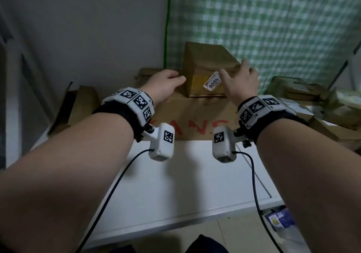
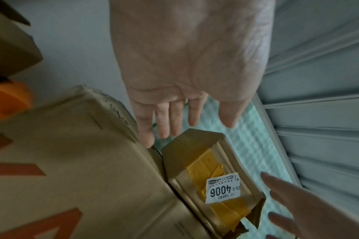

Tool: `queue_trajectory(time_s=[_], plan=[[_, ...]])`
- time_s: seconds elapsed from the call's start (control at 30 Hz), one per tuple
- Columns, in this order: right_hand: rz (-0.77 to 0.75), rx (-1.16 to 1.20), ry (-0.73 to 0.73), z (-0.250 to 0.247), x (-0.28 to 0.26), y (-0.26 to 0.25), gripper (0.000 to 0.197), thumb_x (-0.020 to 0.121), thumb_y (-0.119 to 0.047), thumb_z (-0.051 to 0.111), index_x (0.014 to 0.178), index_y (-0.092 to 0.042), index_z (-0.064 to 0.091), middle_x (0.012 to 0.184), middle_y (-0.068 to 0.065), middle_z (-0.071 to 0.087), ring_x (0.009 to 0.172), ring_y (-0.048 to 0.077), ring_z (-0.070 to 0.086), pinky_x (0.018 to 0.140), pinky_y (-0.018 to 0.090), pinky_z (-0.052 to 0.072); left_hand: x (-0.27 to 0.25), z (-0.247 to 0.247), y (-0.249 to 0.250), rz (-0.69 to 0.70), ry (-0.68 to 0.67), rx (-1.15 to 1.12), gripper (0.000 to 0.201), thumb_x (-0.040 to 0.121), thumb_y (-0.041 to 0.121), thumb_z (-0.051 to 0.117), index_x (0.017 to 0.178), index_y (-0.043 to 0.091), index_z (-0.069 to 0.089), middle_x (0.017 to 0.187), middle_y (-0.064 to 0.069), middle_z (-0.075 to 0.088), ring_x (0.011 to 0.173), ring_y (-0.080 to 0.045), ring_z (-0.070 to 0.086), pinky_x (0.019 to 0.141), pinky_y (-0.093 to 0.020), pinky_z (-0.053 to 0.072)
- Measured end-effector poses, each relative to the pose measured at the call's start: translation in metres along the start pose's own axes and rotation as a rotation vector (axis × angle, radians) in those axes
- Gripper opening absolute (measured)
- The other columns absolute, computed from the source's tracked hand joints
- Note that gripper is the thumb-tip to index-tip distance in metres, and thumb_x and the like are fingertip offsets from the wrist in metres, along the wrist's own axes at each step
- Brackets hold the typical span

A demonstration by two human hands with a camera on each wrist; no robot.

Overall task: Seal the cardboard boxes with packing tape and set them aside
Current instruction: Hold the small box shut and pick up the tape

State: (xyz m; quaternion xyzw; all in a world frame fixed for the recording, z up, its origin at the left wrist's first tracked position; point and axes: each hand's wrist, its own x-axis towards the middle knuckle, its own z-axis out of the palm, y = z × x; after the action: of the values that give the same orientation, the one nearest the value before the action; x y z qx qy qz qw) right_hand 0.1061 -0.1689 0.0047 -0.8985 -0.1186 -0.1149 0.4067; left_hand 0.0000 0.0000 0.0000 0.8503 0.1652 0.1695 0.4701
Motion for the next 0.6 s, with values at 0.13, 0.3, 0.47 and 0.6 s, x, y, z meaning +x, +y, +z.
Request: queue_trajectory(time_s=[0.13, 0.3, 0.47, 0.6], plan=[[0.136, 0.268, -0.126, 0.007, 0.028, 0.01, 0.1, 0.067, -0.078, 0.038, 0.148, -0.021, 0.027, 0.147, 0.013, 0.037, 0.131, 0.036, 0.038, 0.107, 0.052, 0.032, 0.016, 0.018, 0.012, -0.115, -0.038, -0.231, 0.058, 0.094, 0.051, 0.045, 0.144, 0.024, 0.034, 0.142, 0.001, 0.043, 0.121, -0.019, 0.048, 0.096, -0.041, 0.048], [0.207, 0.576, -0.213, 0.018, 0.05, 0.022, 0.098, 0.06, -0.08, 0.044, 0.138, -0.022, 0.034, 0.13, 0.004, 0.051, 0.115, 0.029, 0.052, 0.098, 0.053, 0.041, 0.036, 0.038, 0.018, -0.184, -0.008, -0.39, 0.06, 0.091, 0.058, 0.046, 0.141, 0.026, 0.04, 0.14, 0.0, 0.047, 0.121, -0.022, 0.048, 0.096, -0.042, 0.048], [0.231, 0.712, -0.336, 0.016, 0.063, 0.025, 0.08, 0.069, -0.077, 0.048, 0.128, -0.025, 0.034, 0.126, 0.004, 0.047, 0.112, 0.033, 0.05, 0.09, 0.058, 0.045, 0.036, 0.042, 0.017, -0.169, 0.103, -0.482, 0.055, 0.09, 0.06, 0.044, 0.137, 0.032, 0.04, 0.138, 0.003, 0.049, 0.119, -0.023, 0.053, 0.084, -0.038, 0.054], [0.27, 0.905, -0.539, 0.014, 0.062, 0.029, 0.099, 0.052, -0.064, 0.072, 0.138, -0.028, 0.038, 0.128, 0.005, 0.058, 0.104, 0.03, 0.064, 0.075, 0.047, 0.051, 0.023, 0.034, 0.011, -0.164, 0.134, -0.511, 0.059, 0.084, 0.055, 0.055, 0.135, 0.028, 0.044, 0.133, 0.001, 0.053, 0.119, -0.022, 0.053, 0.081, -0.037, 0.054]])
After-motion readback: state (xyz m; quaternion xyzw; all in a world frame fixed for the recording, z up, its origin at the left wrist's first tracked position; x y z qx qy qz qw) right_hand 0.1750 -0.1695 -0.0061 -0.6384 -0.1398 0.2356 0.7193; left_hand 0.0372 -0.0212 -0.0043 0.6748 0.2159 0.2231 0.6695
